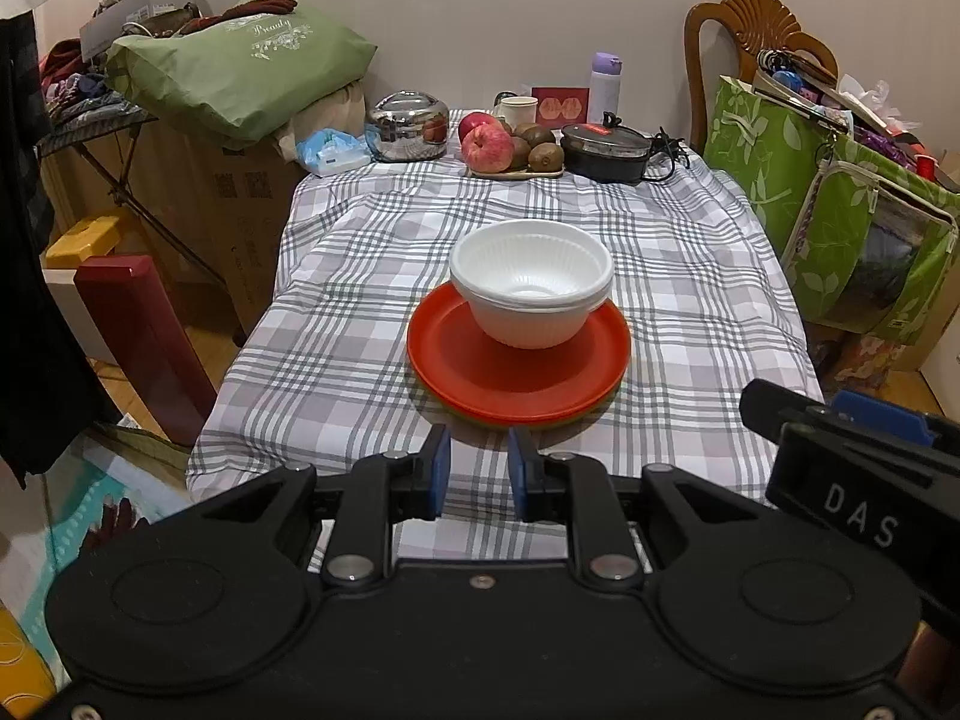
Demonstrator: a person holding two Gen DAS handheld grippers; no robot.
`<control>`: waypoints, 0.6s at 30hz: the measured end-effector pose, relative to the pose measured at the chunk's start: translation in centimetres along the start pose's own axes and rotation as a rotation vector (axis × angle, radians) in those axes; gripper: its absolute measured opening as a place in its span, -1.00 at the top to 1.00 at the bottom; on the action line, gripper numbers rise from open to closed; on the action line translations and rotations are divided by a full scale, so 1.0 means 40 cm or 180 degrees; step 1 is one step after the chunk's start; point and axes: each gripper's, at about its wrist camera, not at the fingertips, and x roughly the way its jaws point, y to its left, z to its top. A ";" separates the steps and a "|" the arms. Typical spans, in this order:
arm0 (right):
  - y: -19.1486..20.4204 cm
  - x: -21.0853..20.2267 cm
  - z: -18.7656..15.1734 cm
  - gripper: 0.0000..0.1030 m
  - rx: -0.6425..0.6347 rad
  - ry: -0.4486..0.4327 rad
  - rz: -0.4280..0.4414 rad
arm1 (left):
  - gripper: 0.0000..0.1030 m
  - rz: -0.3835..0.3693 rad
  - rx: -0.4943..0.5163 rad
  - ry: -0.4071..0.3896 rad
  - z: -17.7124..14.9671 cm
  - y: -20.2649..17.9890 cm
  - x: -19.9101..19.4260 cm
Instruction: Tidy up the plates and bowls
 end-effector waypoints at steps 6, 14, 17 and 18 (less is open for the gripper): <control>0.003 -0.001 0.002 -0.03 -0.0019 0.0004 0.0014 | 0.48 -0.0003 -0.0014 0.0015 0.000 0.002 0.002; 0.004 0.002 0.002 -0.03 -0.0039 0.0020 -0.0001 | 0.48 0.0007 -0.0004 -0.0009 0.000 0.000 0.000; 0.004 -0.001 0.005 -0.03 -0.0037 -0.0004 -0.0003 | 0.48 0.0009 0.0009 -0.0036 0.002 -0.001 -0.003; 0.004 -0.002 0.005 -0.03 -0.0043 -0.0009 -0.0001 | 0.48 0.0012 0.0011 -0.0045 0.002 -0.002 -0.005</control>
